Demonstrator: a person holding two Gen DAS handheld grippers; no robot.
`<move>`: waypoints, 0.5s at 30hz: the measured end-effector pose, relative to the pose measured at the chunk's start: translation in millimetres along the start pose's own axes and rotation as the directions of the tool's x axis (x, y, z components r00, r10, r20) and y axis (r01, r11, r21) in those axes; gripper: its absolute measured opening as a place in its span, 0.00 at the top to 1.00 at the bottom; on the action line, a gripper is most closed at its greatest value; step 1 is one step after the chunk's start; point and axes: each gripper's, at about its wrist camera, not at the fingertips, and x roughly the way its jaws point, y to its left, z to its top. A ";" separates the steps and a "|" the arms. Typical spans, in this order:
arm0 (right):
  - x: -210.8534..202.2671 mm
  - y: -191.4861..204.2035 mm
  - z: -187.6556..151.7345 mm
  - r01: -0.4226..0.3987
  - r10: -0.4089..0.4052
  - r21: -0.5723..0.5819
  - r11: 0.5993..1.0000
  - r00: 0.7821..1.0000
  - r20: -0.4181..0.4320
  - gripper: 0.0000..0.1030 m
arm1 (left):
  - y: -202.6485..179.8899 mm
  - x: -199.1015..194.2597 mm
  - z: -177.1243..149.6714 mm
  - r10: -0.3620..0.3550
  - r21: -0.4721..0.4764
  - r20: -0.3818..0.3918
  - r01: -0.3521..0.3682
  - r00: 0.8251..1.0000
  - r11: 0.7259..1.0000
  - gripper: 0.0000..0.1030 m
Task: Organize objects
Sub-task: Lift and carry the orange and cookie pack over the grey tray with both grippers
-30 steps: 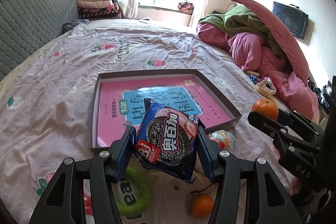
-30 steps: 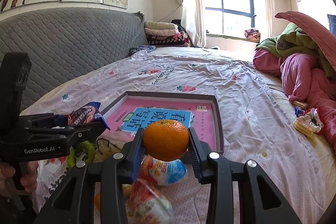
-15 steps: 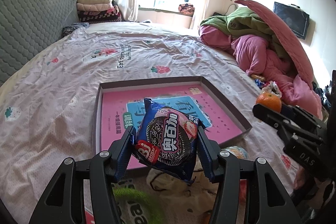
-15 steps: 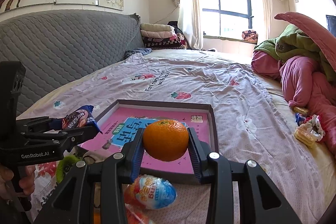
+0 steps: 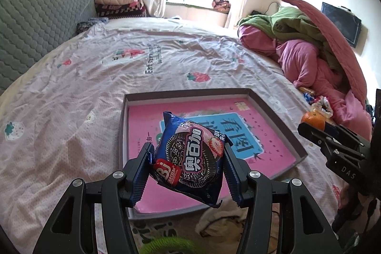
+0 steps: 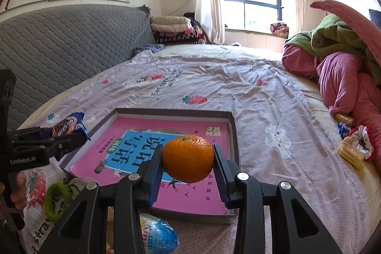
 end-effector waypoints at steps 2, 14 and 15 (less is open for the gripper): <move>6.2 -0.6 -0.7 -0.002 0.002 -0.003 1.000 1.000 -0.016 0.61 | 3.9 7.9 -1.1 0.004 -0.008 -0.019 -0.004 1.000 1.000 0.43; 41.3 -6.7 -8.5 -0.017 0.017 -0.001 1.000 0.992 -0.126 0.61 | 9.8 42.6 -7.2 0.023 0.001 -0.105 -0.023 0.994 1.000 0.43; 45.4 -7.6 -9.9 -0.016 0.016 0.000 1.000 0.990 -0.142 0.61 | 10.0 44.1 -8.1 0.022 0.003 -0.109 -0.021 0.994 1.000 0.43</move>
